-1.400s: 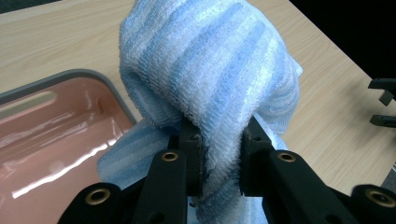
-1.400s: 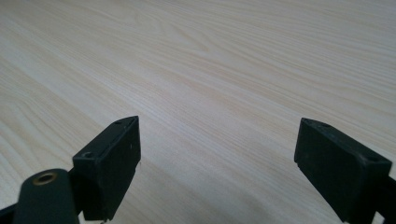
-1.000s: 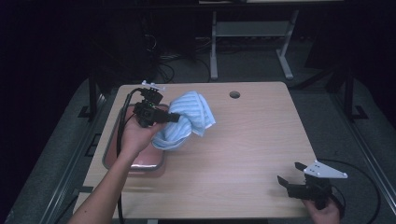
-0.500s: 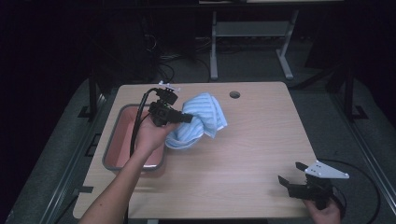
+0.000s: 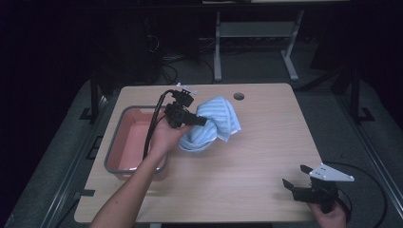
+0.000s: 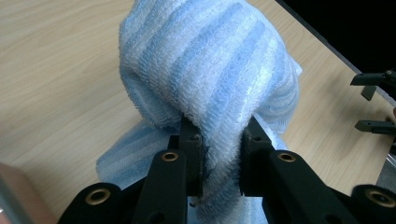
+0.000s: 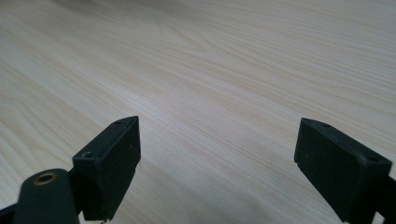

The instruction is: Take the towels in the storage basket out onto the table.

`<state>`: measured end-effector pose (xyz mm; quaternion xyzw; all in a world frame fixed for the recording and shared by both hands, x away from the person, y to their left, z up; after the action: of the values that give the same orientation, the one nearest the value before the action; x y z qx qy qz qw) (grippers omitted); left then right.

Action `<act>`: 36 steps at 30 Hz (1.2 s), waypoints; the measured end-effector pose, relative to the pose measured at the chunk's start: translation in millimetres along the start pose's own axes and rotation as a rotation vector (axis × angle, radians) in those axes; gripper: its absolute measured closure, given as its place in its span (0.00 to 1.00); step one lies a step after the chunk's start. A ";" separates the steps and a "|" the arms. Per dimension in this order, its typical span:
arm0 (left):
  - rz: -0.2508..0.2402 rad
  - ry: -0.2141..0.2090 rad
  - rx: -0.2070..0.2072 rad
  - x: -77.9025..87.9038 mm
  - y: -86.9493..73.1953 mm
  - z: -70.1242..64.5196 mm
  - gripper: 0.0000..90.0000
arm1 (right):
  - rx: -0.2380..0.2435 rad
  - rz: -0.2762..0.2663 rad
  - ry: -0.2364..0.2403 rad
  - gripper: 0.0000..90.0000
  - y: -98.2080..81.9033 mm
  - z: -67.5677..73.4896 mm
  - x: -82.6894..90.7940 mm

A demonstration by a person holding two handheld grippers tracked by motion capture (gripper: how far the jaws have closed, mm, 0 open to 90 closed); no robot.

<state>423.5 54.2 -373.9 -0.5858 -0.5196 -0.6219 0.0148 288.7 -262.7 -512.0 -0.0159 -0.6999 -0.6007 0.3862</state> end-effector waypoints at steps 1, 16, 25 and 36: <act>0.001 -0.003 -0.002 -4.2 2.0 -2.3 0.84 | -0.002 0.001 0.001 0.16 0.0 0.2 0.0; 0.033 -0.022 -0.012 -35.0 7.9 -11.7 0.84 | -0.002 -0.002 -0.003 0.16 0.5 -1.4 0.5; 0.057 -0.045 -0.021 -57.4 9.0 -22.3 0.84 | -0.004 -0.007 -0.007 0.16 1.4 -2.3 2.4; 0.066 -0.080 0.004 -87.1 1.6 -35.0 0.83 | -0.003 -0.012 -0.007 0.16 2.1 -2.7 3.7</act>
<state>426.8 -21.1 -429.8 -0.6269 -0.5013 -0.5962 0.0159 288.5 -266.0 -508.2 -0.0146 -0.7005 -0.6038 0.3801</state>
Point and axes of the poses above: each handheld gripper's, and its own axes: x roughly backward along the jaws, y roughly out of its top, z roughly to its left, the point moved 9 cm from there along -x, roughly forward along the jaws, and after that the axes turned 1 degree about -x, right-handed, at the moved point
